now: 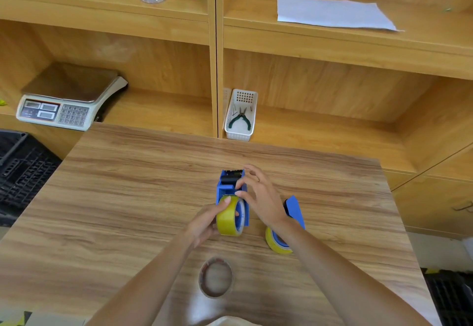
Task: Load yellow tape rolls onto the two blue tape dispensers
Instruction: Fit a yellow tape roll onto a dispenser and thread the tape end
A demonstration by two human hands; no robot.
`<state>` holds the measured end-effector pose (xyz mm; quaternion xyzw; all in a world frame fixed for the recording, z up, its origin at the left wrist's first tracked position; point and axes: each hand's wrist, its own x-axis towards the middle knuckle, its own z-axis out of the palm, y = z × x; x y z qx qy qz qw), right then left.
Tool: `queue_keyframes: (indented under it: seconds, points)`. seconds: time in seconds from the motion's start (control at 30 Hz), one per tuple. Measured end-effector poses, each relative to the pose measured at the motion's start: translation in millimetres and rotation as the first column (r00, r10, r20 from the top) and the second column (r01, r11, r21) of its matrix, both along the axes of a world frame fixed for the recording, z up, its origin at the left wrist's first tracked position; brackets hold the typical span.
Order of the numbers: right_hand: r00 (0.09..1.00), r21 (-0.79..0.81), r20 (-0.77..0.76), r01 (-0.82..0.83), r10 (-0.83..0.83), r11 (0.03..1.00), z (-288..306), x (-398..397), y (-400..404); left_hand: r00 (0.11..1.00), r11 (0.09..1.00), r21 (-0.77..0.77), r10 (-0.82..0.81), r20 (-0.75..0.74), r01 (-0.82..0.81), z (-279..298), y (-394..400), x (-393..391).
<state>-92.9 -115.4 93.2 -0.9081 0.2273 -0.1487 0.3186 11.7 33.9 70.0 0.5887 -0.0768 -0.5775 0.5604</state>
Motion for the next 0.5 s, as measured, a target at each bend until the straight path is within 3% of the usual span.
queue_keyframes:
  seconds: [0.1,0.5]
  points:
    - [0.999,-0.094,-0.049,-0.001,-0.004,0.996,-5.6,-2.2,-2.1,1.0,1.0,0.005,-0.003,0.027,0.003,1.7,0.1,-0.5]
    - [0.995,-0.128,-0.093,0.01,-0.022,0.992,1.4,1.1,-0.1,0.997,1.0,0.022,-0.016,0.07,0.015,-1.8,-1.3,-1.8]
